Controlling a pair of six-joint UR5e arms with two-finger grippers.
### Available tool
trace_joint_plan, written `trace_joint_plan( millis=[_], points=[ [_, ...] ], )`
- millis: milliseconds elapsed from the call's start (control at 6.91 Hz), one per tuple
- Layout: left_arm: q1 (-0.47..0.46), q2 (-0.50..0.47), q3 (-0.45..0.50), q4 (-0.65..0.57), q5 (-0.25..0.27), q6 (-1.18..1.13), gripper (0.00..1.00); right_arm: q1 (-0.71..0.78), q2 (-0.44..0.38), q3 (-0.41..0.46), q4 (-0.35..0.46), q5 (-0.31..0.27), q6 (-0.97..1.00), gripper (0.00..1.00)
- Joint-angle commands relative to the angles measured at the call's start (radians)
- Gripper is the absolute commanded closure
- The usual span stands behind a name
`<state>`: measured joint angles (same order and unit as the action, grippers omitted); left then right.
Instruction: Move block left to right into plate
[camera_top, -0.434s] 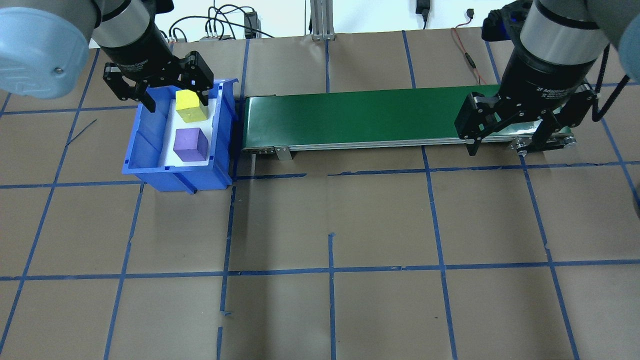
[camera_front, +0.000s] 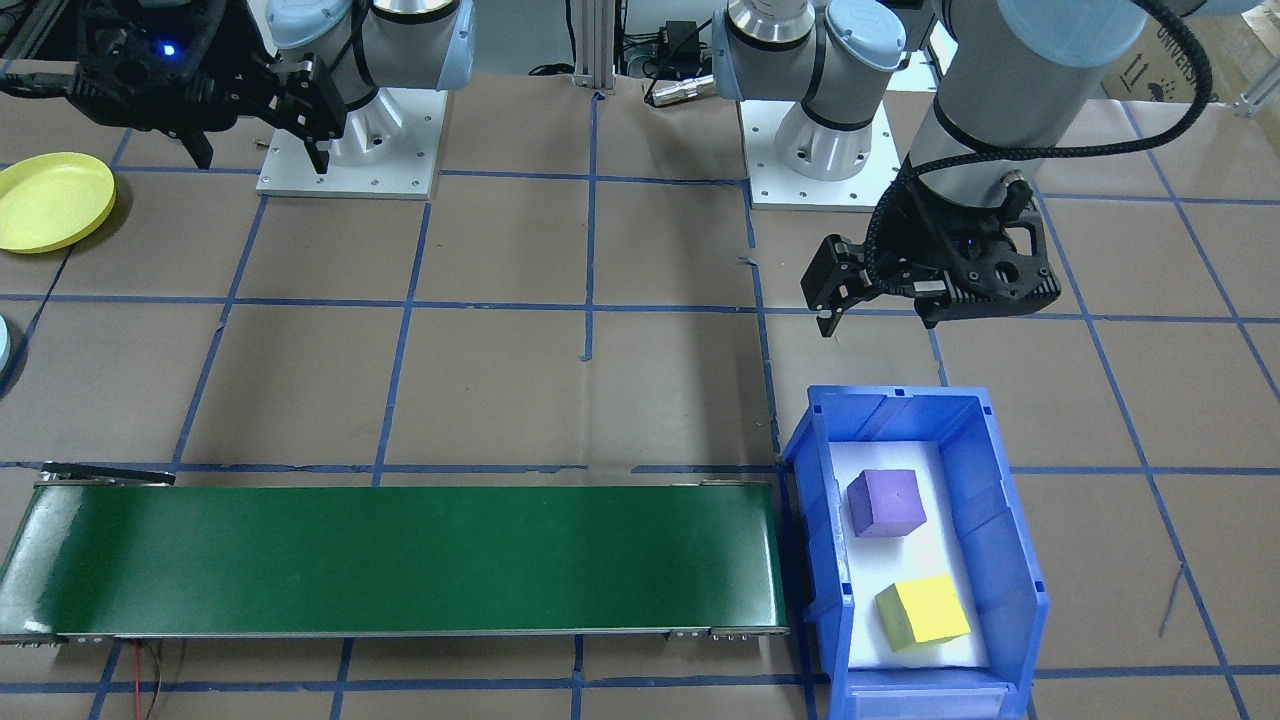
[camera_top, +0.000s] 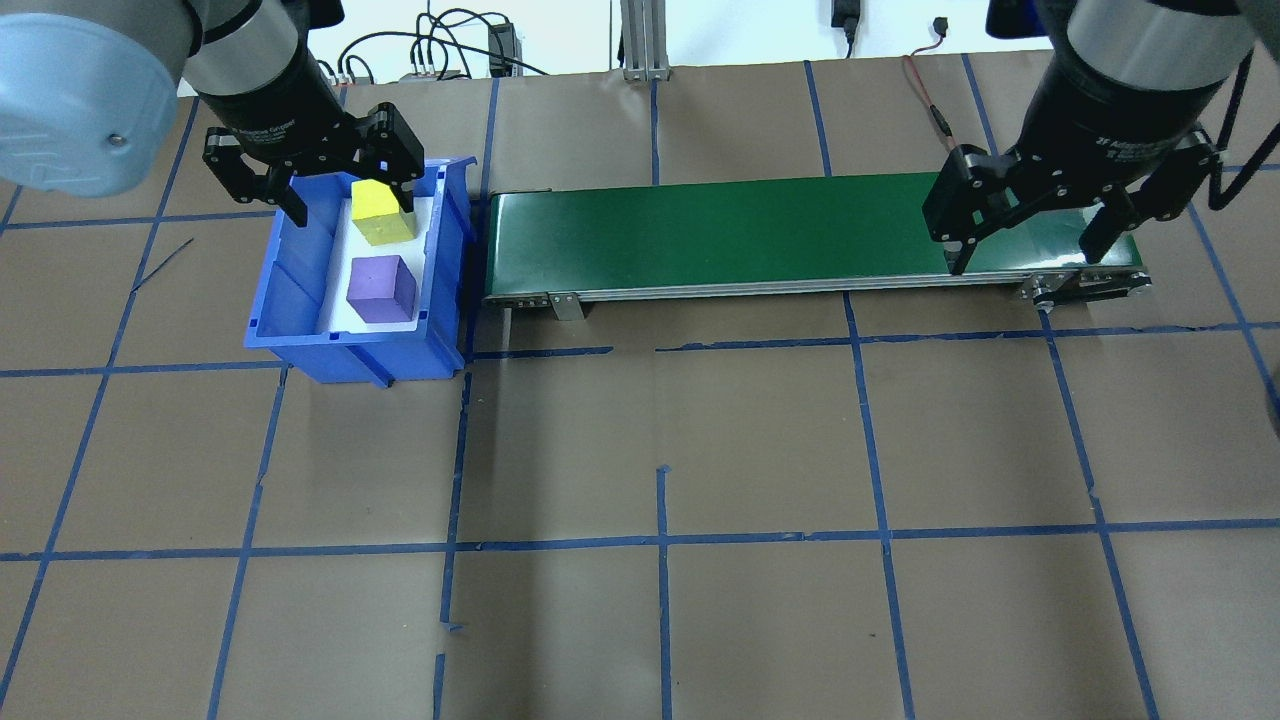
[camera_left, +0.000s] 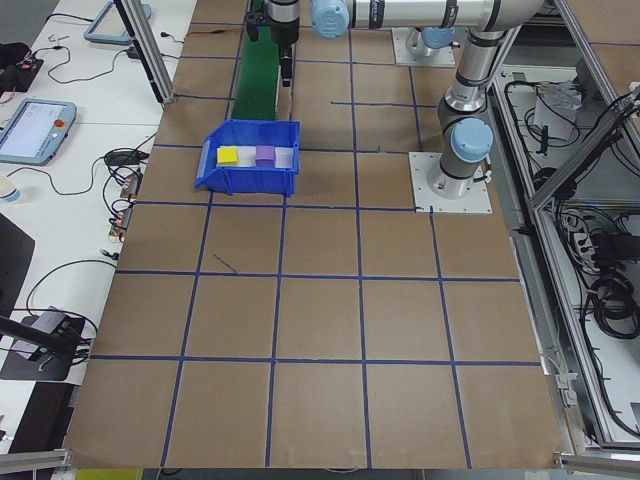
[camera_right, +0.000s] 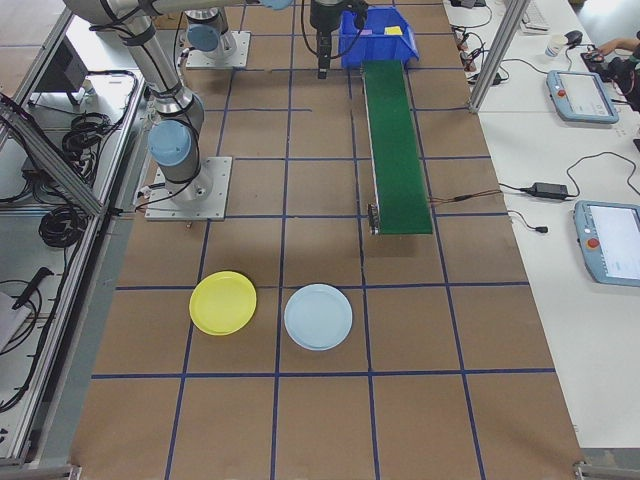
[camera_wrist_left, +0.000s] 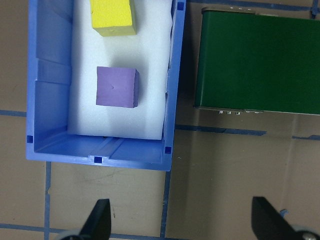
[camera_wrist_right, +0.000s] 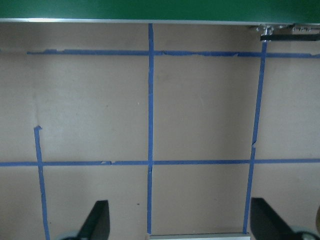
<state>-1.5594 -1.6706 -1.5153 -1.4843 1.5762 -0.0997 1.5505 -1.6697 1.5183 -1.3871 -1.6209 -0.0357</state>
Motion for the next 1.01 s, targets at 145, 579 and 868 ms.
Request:
trace_joint_plan(
  millis=[145, 579, 868],
  points=[
    [0.092, -0.081, -0.009, 0.12, 0.025, 0.078, 0.0, 0.002, 0.008, -0.014, -0.003, -0.004, -0.006, 0.0],
    [0.156, -0.246, -0.014, 0.281, 0.016, 0.173, 0.0, -0.003, 0.005, -0.02, -0.015, 0.001, -0.01, 0.0],
    [0.156, -0.294, -0.058, 0.32, -0.031, 0.036, 0.0, -0.003, 0.002, -0.017, -0.015, 0.003, -0.009, 0.0]
  ],
)
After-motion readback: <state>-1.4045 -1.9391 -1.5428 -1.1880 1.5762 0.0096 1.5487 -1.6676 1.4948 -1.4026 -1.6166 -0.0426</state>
